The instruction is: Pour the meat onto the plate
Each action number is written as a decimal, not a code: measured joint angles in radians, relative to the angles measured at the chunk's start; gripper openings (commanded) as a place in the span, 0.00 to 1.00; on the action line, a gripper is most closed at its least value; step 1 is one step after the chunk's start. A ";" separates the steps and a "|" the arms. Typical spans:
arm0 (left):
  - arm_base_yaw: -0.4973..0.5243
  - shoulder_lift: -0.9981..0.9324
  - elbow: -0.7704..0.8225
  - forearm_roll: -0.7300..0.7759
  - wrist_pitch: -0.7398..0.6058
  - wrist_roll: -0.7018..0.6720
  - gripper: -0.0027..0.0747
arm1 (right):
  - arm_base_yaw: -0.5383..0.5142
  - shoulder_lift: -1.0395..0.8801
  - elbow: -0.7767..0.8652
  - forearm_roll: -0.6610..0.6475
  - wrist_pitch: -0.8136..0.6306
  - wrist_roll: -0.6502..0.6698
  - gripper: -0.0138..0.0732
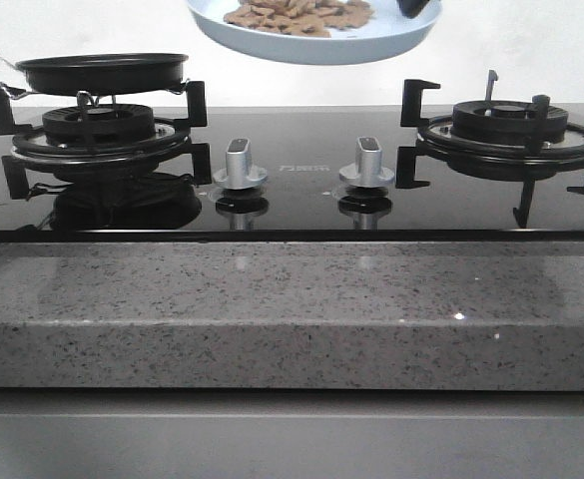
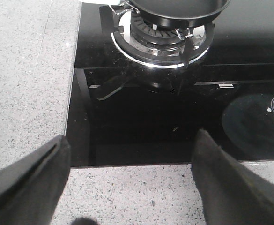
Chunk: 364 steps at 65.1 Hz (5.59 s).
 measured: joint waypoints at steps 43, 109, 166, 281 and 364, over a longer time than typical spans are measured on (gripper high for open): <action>0.000 0.000 0.000 0.000 -0.002 0.000 0.72 | -0.002 0.362 -0.273 0.002 0.035 0.000 0.08; 0.000 0.000 0.000 0.000 -0.022 0.000 0.72 | -0.002 -0.088 0.071 -0.136 0.024 0.002 0.54; 0.000 0.000 0.000 0.000 -0.022 0.000 0.63 | -0.002 -0.977 0.926 -0.194 -0.114 0.002 0.52; 0.168 -0.415 0.511 -0.102 -0.473 0.133 0.01 | -0.002 -0.977 0.928 -0.195 -0.116 0.002 0.08; 0.192 -0.779 0.870 -0.119 -0.797 0.131 0.01 | -0.002 -0.977 0.928 -0.195 -0.111 0.002 0.08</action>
